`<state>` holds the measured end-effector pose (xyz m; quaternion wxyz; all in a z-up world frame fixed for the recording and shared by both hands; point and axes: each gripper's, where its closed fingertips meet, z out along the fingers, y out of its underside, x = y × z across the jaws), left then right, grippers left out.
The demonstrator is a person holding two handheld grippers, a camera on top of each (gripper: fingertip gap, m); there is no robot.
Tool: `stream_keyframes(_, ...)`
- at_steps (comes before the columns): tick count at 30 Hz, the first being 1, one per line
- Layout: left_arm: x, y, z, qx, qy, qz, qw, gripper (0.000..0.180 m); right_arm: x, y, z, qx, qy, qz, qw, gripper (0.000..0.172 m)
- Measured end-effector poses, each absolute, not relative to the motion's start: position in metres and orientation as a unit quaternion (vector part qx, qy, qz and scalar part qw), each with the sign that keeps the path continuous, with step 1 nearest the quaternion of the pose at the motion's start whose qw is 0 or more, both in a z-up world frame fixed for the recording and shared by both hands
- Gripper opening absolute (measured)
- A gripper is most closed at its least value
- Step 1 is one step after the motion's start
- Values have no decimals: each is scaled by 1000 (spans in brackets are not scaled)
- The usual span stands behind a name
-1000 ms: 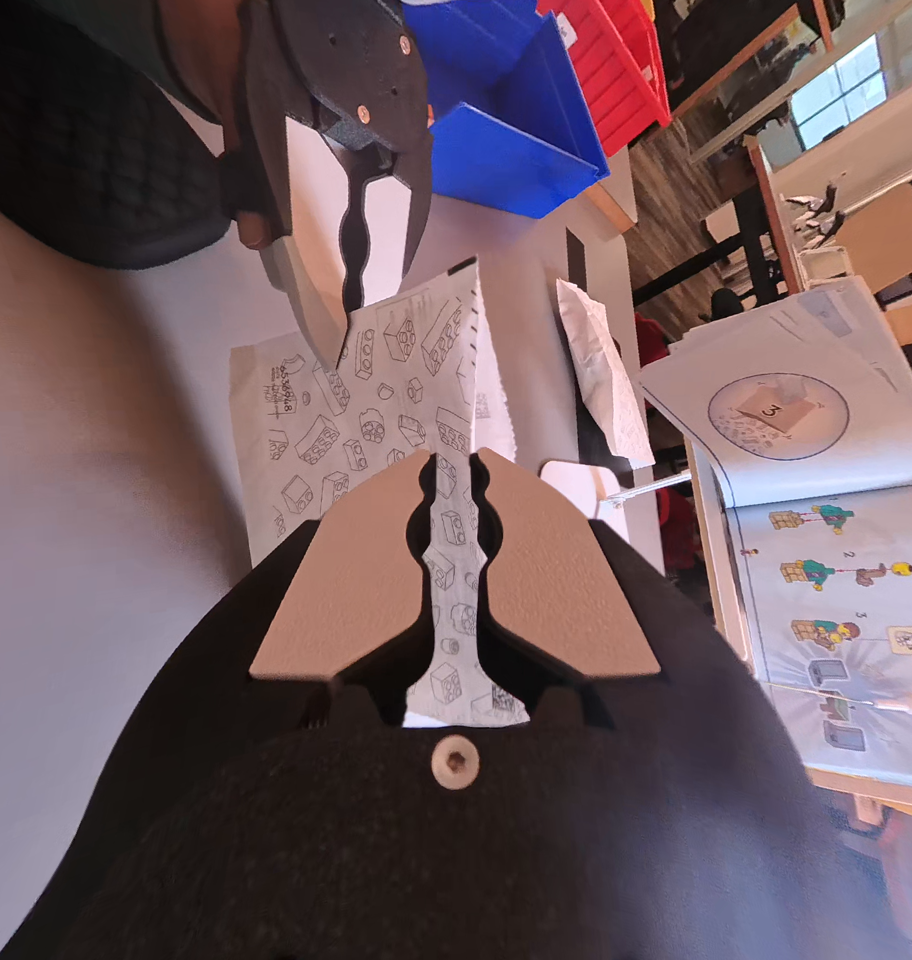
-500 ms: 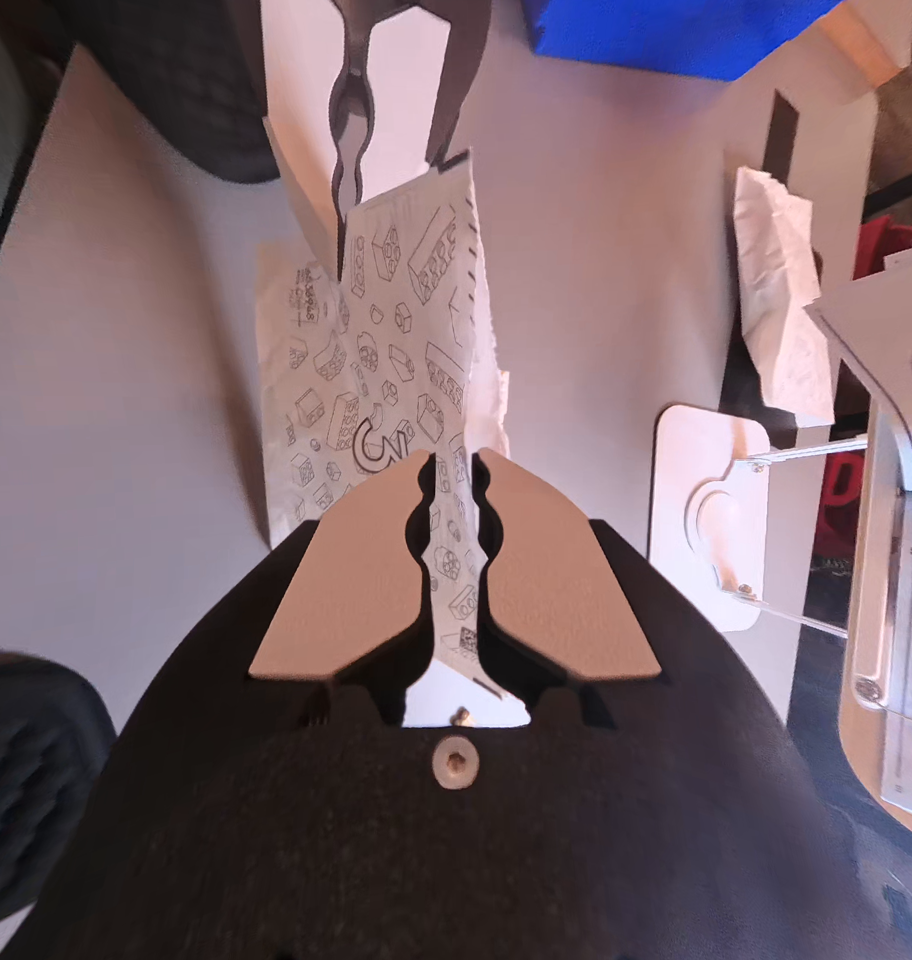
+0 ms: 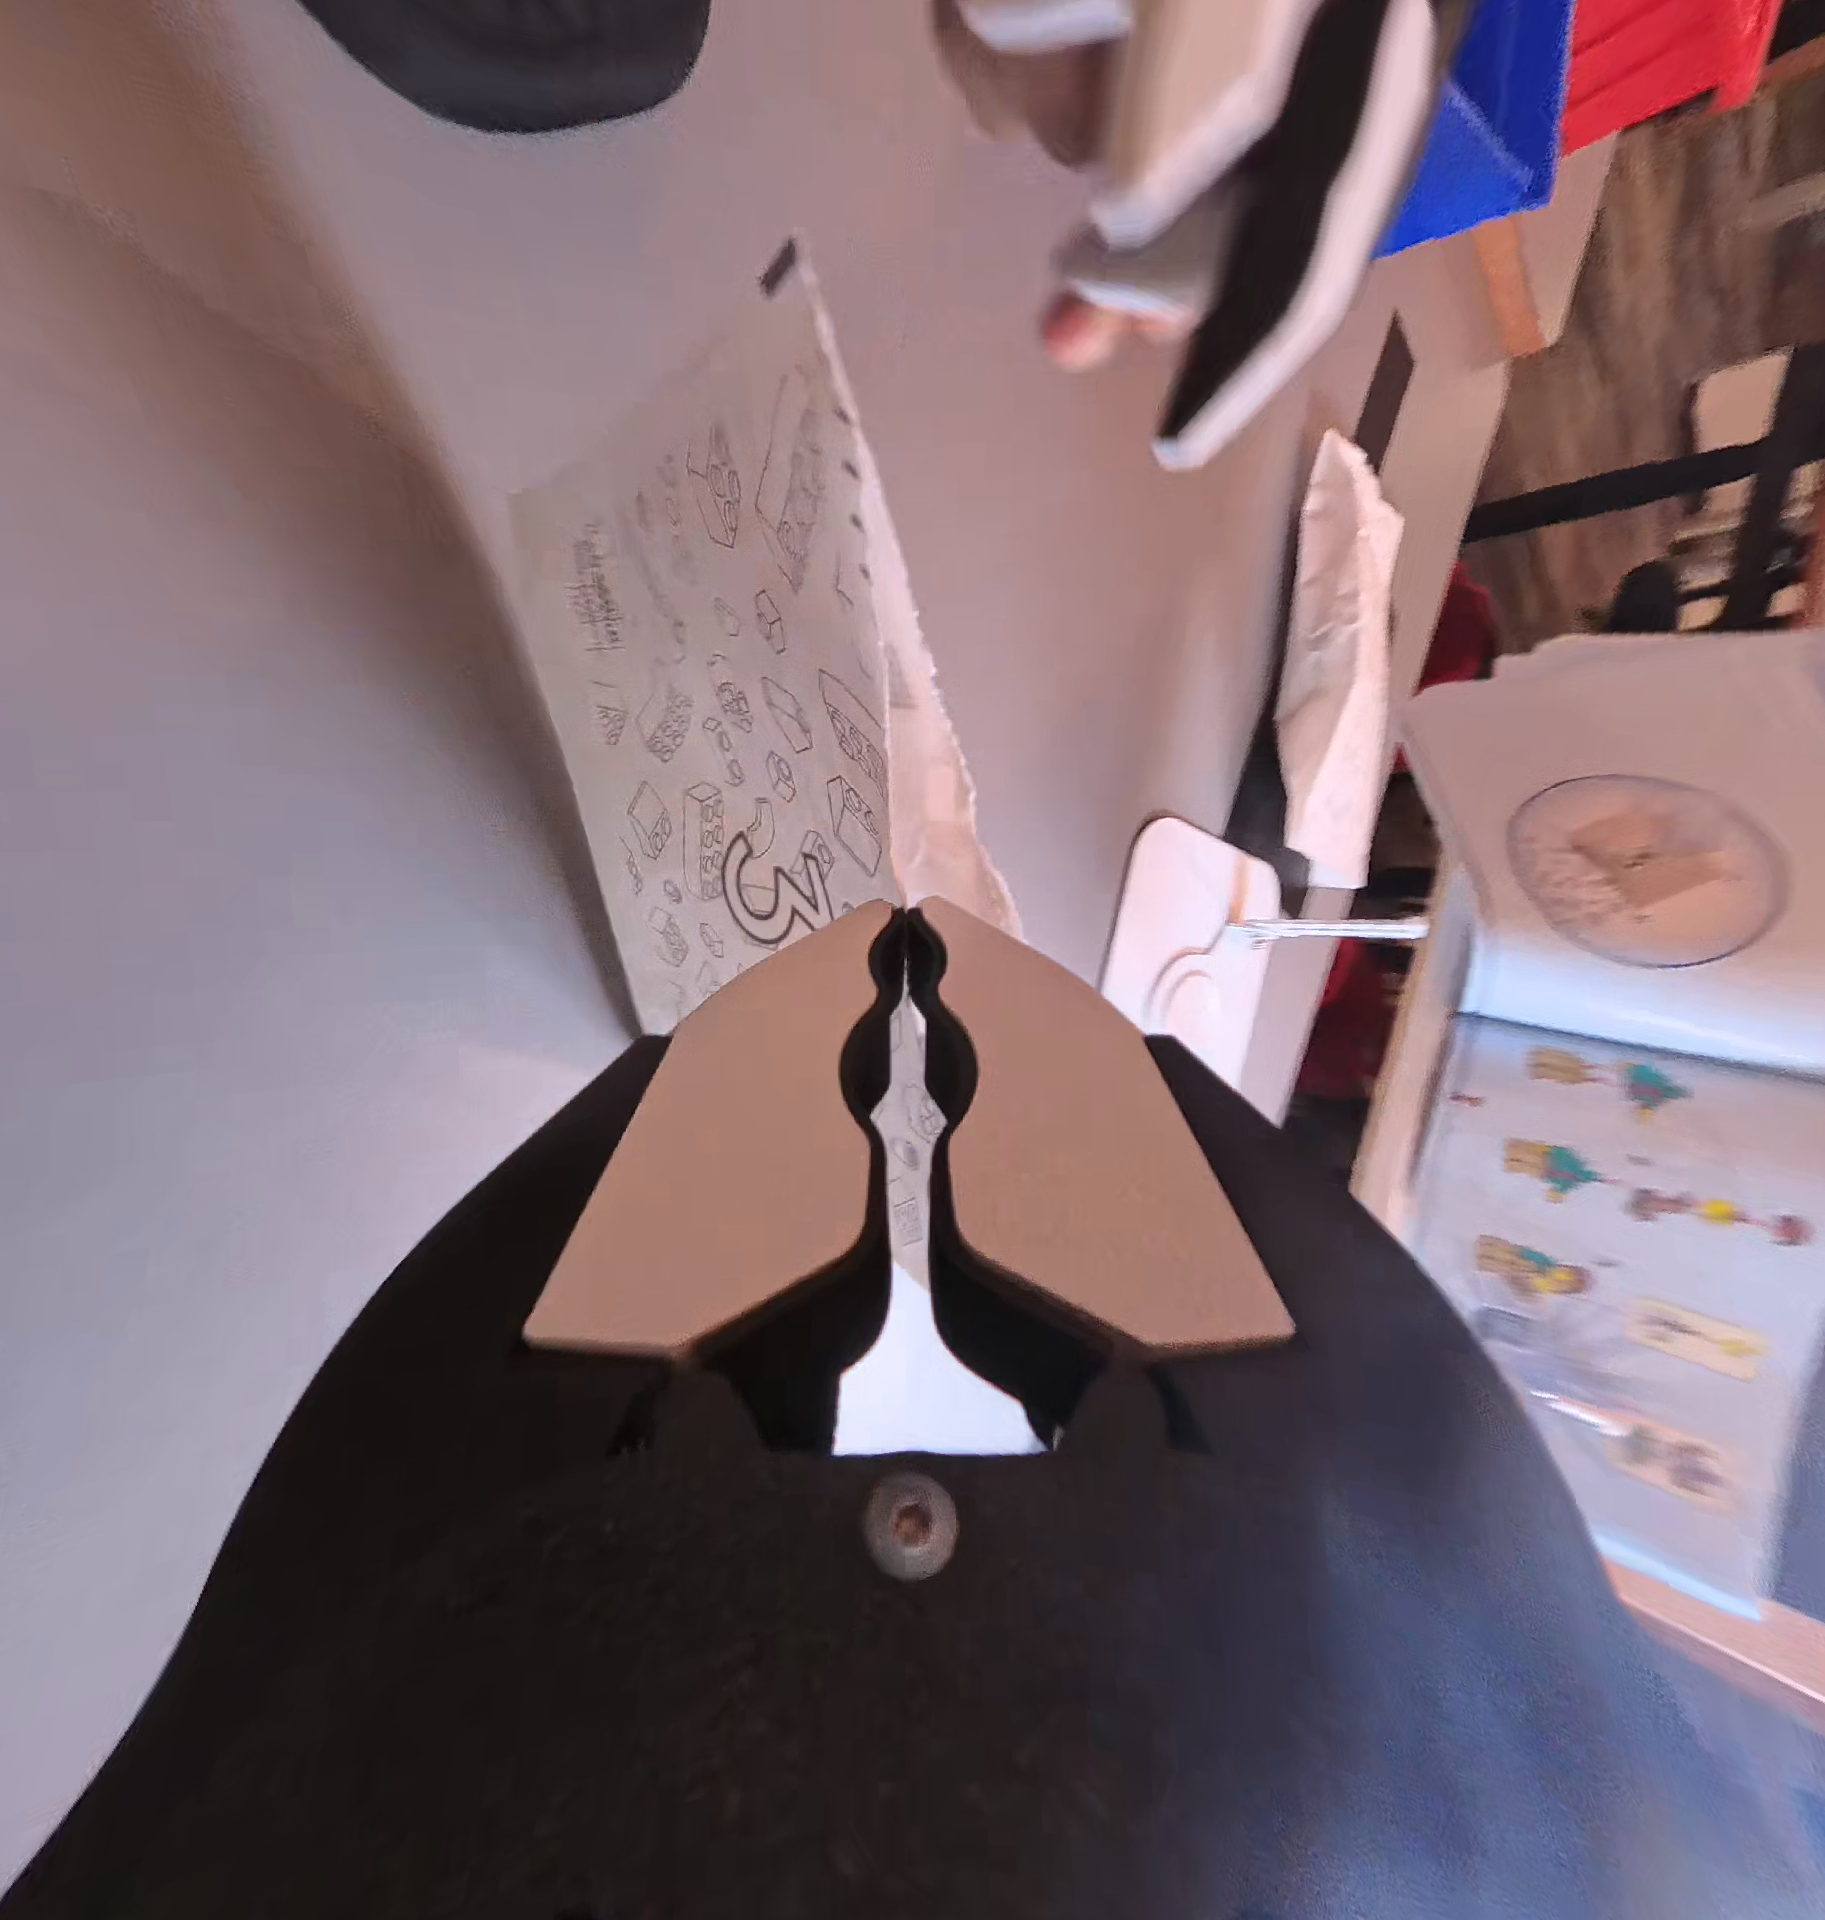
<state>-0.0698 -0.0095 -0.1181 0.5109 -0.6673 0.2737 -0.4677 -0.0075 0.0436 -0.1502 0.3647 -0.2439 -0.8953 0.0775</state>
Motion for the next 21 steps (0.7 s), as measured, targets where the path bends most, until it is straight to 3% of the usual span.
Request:
stream_keyframes(1, -70, 1, -115, -678, 274, -461, 504, 33, -8, 41, -149, -225, -896, 61, 378, 0)
stream_keyframes(9, -4, 31, -145, -766, 350, -394, 369, 41, -6, 24, -161, -174, -908, 1, 382, 0)
stream_keyframes(16, 2, 23, -163, -796, 402, -296, 343, 1, 4, 24, -171, -189, -914, 8, 358, 0)
stream_keyframes(21, -29, 44, -183, -828, 437, -103, 337, 0, 14, 6, -181, -182, -931, 34, 314, 0)
